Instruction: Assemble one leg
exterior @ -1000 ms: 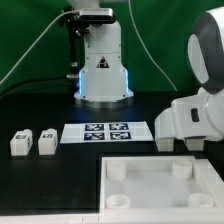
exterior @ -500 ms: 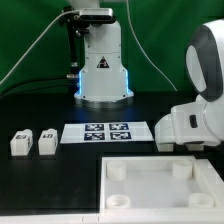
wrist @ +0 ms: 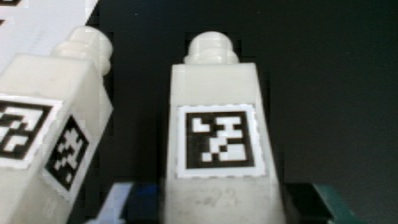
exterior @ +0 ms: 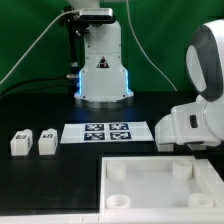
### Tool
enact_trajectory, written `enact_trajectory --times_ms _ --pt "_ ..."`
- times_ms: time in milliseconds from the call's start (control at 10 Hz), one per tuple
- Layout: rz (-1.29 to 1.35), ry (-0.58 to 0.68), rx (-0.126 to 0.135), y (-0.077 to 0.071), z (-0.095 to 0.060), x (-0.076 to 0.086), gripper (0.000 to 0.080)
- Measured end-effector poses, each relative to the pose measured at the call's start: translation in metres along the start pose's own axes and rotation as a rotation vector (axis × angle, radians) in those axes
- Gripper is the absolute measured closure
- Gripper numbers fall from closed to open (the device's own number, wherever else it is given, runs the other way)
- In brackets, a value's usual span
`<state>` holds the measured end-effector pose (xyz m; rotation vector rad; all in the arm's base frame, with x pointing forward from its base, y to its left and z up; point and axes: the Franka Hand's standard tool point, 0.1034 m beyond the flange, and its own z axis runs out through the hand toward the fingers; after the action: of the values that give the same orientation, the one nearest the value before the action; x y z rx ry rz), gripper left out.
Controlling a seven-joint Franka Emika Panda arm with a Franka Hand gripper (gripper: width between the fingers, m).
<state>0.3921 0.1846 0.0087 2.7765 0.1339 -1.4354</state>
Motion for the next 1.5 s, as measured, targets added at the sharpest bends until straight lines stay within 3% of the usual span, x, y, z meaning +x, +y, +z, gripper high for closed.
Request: enact_trajectory --times_ms 700,800,1000,1100,1200,1300,1400,1500 --pt "-0.002 0.002 0.001 0.001 -0.001 0.0 0.0508" --pt "-0.027 0.028 0.008 0.005 -0.015 -0.002 0.0508" --pt "-0.081 0.095 0.023 0.021 -0.065 -0.027 0.0508" --pt "-0.096 0.183 0.029 0.027 -0.091 -0.033 0.0508" --pt "-0.094 0.299 0.03 0.033 -0.114 -0.051 0.0507" --pt "-0.088 0.42 0.024 0.036 -0.121 -0.065 0.0507" --pt "-0.084 0.503 0.025 0.036 -0.116 -0.062 0.0507" --pt "-0.082 0.618 0.029 0.036 -0.122 -0.054 0.0507"
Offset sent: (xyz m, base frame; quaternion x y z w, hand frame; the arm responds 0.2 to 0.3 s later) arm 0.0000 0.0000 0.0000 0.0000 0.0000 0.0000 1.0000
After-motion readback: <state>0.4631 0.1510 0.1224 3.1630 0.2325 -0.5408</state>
